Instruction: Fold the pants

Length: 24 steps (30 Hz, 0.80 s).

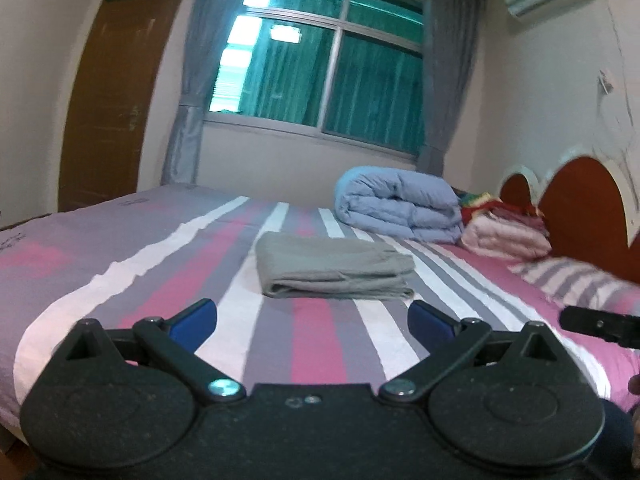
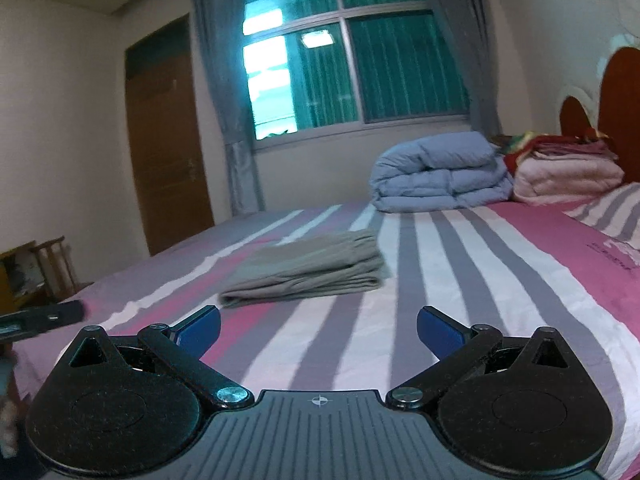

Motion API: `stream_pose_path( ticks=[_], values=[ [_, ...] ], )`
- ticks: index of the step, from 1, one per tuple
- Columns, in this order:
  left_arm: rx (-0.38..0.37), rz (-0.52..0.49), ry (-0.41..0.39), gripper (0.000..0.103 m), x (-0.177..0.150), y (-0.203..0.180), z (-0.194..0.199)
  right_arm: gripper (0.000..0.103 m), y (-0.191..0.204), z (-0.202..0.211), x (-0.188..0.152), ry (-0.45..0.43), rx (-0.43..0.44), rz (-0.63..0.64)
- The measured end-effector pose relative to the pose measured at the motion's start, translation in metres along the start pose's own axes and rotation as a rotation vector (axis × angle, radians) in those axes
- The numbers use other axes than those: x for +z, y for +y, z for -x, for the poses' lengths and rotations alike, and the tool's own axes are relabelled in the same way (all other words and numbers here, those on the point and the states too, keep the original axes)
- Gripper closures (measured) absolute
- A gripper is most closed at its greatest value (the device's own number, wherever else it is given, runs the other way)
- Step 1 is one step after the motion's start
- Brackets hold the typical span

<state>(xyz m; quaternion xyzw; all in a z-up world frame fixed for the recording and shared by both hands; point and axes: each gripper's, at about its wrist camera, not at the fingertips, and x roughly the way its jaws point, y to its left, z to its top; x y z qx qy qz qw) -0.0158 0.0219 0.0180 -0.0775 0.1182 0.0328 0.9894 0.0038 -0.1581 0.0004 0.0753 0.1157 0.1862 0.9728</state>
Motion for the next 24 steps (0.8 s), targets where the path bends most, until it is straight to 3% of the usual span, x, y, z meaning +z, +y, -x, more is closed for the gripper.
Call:
stream_pose_path(
  ticks=[6, 15, 24],
  values=[
    [-0.018, -0.009, 0.005, 0.007, -0.007, -0.011, -0.006, 0.0, 0.026, -0.011, -0.009, 0.003, 0.0, 0.11],
    [-0.034, -0.054, 0.041, 0.007, -0.018, -0.026, -0.017, 0.0, 0.005, -0.04, -0.011, 0.049, -0.034, 0.027],
    [-0.034, -0.063, 0.036, 0.007, -0.019, -0.027, -0.014, 0.0, 0.013, -0.038, -0.014, 0.042, -0.019, 0.058]
  ],
)
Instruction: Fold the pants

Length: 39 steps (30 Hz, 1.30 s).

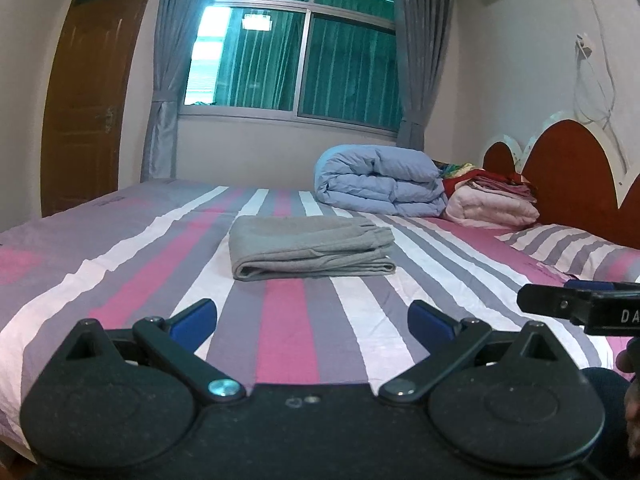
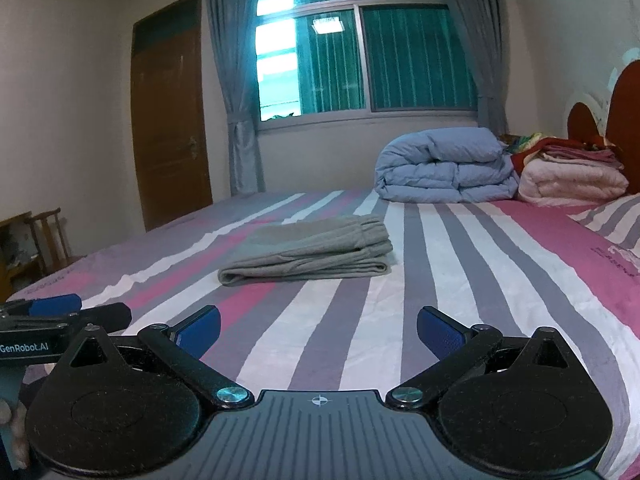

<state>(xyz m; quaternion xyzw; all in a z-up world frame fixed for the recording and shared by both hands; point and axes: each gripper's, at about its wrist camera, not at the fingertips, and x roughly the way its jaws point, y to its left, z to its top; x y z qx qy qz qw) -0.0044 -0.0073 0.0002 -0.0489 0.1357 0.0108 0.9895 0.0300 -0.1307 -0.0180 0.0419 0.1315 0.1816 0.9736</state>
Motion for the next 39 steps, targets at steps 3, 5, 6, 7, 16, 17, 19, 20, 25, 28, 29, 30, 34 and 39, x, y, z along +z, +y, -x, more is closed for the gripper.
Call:
stream_pose_path(
  ticks=[3, 5, 6, 7, 16, 17, 19, 20, 25, 28, 29, 30, 34, 39],
  values=[
    [-0.004, -0.004, -0.005, 0.007, 0.0001, -0.0008, 0.0014, 0.0, 0.0009, 0.0004, -0.0013, -0.003, 0.0, 0.005],
    [-0.007, -0.003, -0.007, 0.007, 0.0, -0.0003, 0.0023, 0.0, 0.001, 0.0002, -0.0015, -0.003, 0.0, 0.005],
    [-0.006, -0.002, -0.008, 0.007, 0.0004, 0.0001, 0.0023, 0.0, 0.0006, 0.0003, -0.0016, -0.004, 0.001, 0.004],
    [-0.007, -0.001, -0.009, 0.007, 0.0005, 0.0006, 0.0027, 0.0, 0.0002, 0.0002, -0.0015, -0.003, 0.001, 0.004],
    [-0.01, 0.0, -0.018, 0.007, 0.0005, 0.0028, 0.0035, 0.0, 0.0008, 0.0001, -0.0012, -0.002, 0.0, 0.008],
    [-0.011, 0.001, -0.017, 0.007, 0.0006, 0.0028, 0.0031, 0.0, 0.0009, 0.0, -0.0012, -0.002, 0.0, 0.008],
    [-0.01, 0.002, -0.018, 0.007, 0.0009, 0.0027, 0.0034, 0.0, 0.0019, -0.0001, -0.0014, -0.001, -0.002, 0.008],
    [-0.012, 0.002, -0.017, 0.007, 0.001, 0.0029, 0.0033, 0.0, 0.0019, -0.0001, -0.0014, -0.002, -0.003, 0.008],
    [-0.011, 0.001, -0.021, 0.007, 0.0018, 0.0026, 0.0042, 0.0, 0.0017, -0.0004, -0.0013, -0.001, -0.002, 0.008],
    [-0.012, 0.0, -0.021, 0.007, 0.0018, 0.0027, 0.0048, 0.0, 0.0019, -0.0001, -0.0015, -0.002, -0.002, 0.007],
    [-0.012, 0.0, -0.021, 0.007, 0.0017, 0.0027, 0.0048, 0.0, 0.0017, -0.0004, -0.0014, -0.002, -0.002, 0.007],
    [-0.012, 0.001, -0.022, 0.007, 0.0017, 0.0025, 0.0048, 0.0, 0.0017, -0.0003, -0.0015, -0.002, -0.002, 0.007],
    [-0.012, 0.0, -0.022, 0.007, 0.0017, 0.0026, 0.0048, 0.0, 0.0012, -0.0005, -0.0015, -0.001, -0.002, 0.008],
    [-0.014, 0.0, -0.023, 0.007, 0.0017, 0.0025, 0.0051, 0.0, 0.0018, 0.0, -0.0016, 0.0, -0.002, 0.01]
  ],
)
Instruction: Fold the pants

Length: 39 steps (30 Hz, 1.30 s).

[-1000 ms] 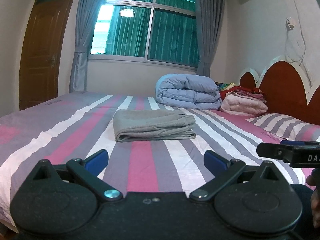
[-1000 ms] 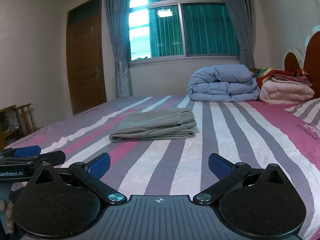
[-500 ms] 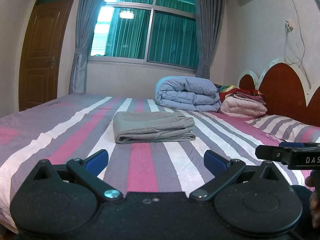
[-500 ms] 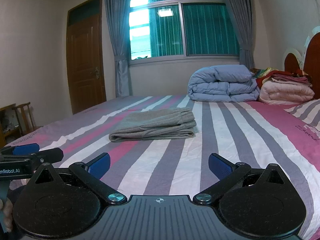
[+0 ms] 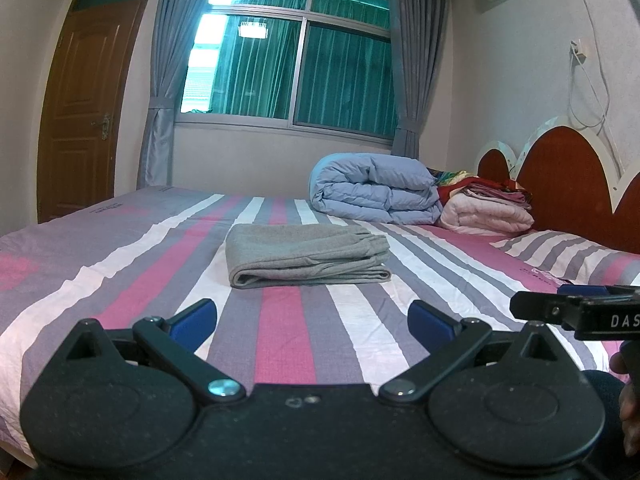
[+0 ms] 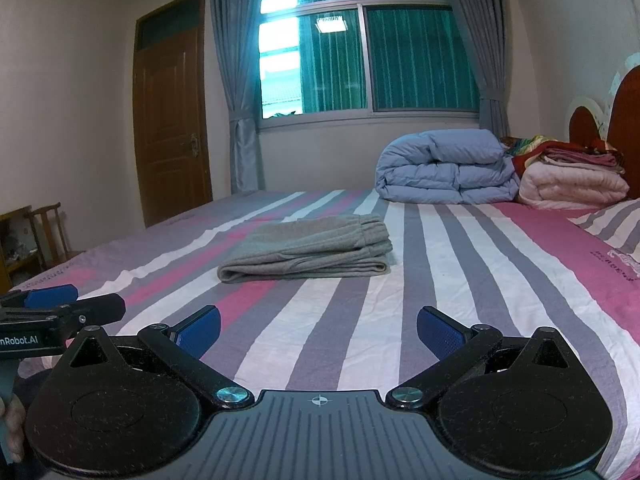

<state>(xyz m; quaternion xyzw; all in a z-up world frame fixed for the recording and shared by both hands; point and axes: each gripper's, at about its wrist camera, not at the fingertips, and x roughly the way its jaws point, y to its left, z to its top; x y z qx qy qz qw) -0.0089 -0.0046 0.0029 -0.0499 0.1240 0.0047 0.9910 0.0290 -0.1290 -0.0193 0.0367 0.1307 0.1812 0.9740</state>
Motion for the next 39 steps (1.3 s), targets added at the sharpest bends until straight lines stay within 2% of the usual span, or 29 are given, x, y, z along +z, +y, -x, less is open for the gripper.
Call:
stream_pose_path(
  ticks=[33, 39],
  values=[
    [-0.005, -0.005, -0.022, 0.007, 0.0016, -0.0026, 0.0046, 0.0, -0.0015, -0.0006, 0.0001, 0.002, 0.002, 0.006],
    [-0.011, -0.025, -0.039, 0.014, 0.0029, -0.0048, 0.0061, 0.0, -0.0051, -0.0012, 0.0005, 0.002, 0.008, 0.013]
  ],
)
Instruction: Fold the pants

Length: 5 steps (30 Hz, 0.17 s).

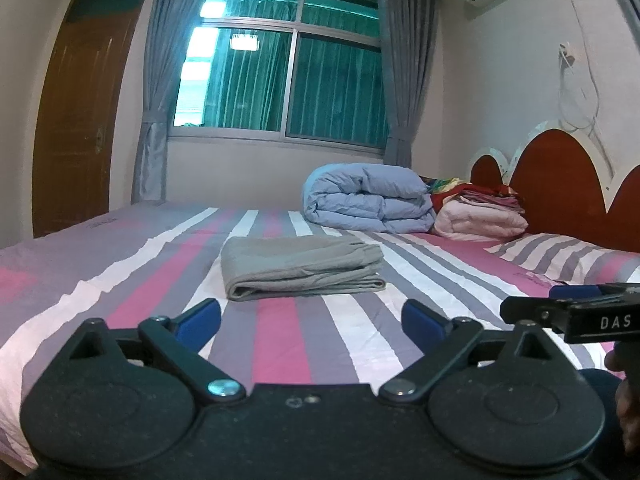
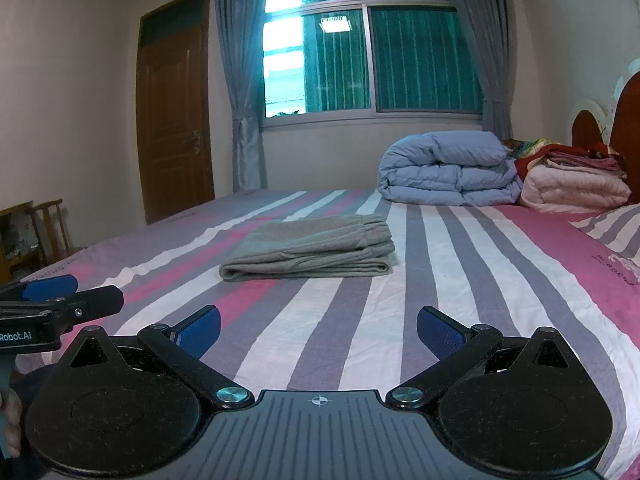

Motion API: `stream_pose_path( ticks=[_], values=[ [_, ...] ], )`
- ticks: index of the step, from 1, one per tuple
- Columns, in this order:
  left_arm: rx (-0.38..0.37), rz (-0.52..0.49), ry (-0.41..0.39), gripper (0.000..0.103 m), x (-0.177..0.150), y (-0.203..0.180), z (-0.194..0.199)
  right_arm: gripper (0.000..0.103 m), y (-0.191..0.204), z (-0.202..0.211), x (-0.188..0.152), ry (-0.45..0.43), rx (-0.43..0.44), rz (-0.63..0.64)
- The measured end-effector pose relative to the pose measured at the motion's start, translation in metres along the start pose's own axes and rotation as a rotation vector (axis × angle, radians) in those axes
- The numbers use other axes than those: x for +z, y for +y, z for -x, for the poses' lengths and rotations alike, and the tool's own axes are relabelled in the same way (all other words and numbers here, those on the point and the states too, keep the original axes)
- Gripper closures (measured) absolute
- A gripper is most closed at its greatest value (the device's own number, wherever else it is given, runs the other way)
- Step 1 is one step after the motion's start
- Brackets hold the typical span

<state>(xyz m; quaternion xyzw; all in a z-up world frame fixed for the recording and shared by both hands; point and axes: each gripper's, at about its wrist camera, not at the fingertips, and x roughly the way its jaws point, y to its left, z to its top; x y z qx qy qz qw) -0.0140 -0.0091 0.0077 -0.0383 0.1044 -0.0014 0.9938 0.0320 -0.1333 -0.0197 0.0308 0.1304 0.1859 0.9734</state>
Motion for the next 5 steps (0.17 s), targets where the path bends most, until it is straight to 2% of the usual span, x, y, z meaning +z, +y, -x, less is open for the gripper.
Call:
stream_pose_path(
  ticks=[5],
  values=[
    [0.004, 0.011, 0.003, 0.012, -0.0004, 0.0003, -0.0008, 0.0, -0.0078, -0.0005, -0.0009, 0.0, 0.013, 0.009]
  ],
)
